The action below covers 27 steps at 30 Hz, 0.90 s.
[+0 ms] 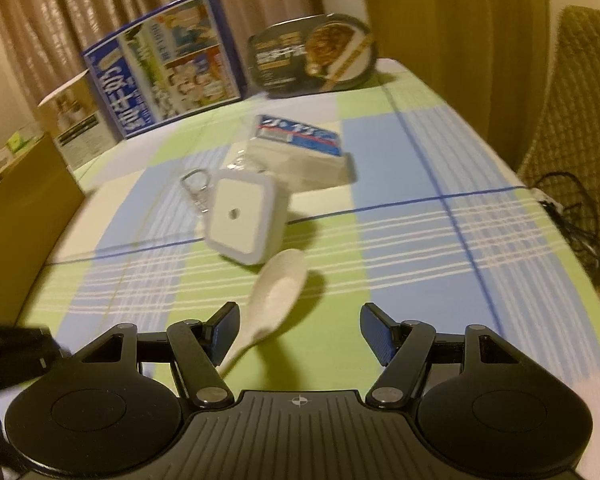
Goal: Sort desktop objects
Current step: 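Close the right tool on the white plastic spoon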
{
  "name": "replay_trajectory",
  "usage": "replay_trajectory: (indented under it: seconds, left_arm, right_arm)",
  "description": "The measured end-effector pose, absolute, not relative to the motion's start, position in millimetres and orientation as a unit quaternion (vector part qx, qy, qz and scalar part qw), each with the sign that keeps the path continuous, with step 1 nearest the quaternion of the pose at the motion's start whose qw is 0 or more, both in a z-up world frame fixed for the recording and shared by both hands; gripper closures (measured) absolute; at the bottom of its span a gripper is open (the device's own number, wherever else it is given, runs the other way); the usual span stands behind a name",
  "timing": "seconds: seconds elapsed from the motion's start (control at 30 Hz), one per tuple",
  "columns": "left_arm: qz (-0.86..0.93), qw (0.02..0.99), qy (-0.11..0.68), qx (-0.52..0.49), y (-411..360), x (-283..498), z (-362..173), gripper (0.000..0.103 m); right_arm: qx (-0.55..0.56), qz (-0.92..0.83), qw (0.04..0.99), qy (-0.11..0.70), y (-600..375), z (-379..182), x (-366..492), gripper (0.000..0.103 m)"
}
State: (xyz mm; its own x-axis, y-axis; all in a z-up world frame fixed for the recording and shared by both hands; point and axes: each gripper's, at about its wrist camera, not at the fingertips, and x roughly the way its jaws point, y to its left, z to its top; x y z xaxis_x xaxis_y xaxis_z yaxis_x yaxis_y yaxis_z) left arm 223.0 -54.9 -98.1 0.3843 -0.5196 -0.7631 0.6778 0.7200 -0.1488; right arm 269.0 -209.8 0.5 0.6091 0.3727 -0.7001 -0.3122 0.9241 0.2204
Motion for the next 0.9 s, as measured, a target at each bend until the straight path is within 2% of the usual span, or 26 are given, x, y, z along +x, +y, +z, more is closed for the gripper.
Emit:
replay_trajectory:
  seconds: [0.23, 0.4, 0.47, 0.5, 0.53, 0.63, 0.7, 0.9]
  left_arm:
    - [-0.210, 0.874, 0.436, 0.041, -5, 244, -95, 0.039]
    - [-0.171, 0.879, 0.443, 0.035, 9, 252, -96, 0.038]
    - [-0.170, 0.878, 0.446, 0.036, 12, 250, -97, 0.037]
    - [-0.171, 0.878, 0.446, 0.034, 12, 250, -97, 0.036]
    - [-0.171, 0.878, 0.446, 0.034, 11, 251, -96, 0.036]
    - [-0.174, 0.879, 0.443, 0.037, 6, 256, -97, 0.035]
    - [-0.178, 0.880, 0.439, 0.041, -1, 260, -97, 0.034]
    - [-0.210, 0.888, 0.405, 0.055, -29, 277, -89, 0.034]
  right_arm:
    - [0.009, 0.182, 0.902, 0.392, -187, -9, 274, 0.038]
    - [-0.045, 0.174, 0.909, 0.375, -166, -17, 272, 0.038]
    - [-0.064, 0.173, 0.911, 0.370, -162, -18, 270, 0.052]
    - [-0.073, 0.175, 0.911, 0.367, -162, -18, 269, 0.067]
    - [-0.075, 0.176, 0.910, 0.367, -164, -17, 269, 0.076]
    - [-0.069, 0.167, 0.910, 0.372, -173, -16, 270, 0.094]
    - [-0.052, 0.161, 0.910, 0.378, -181, -13, 273, 0.099]
    - [-0.029, 0.143, 0.913, 0.381, -200, -4, 286, 0.100]
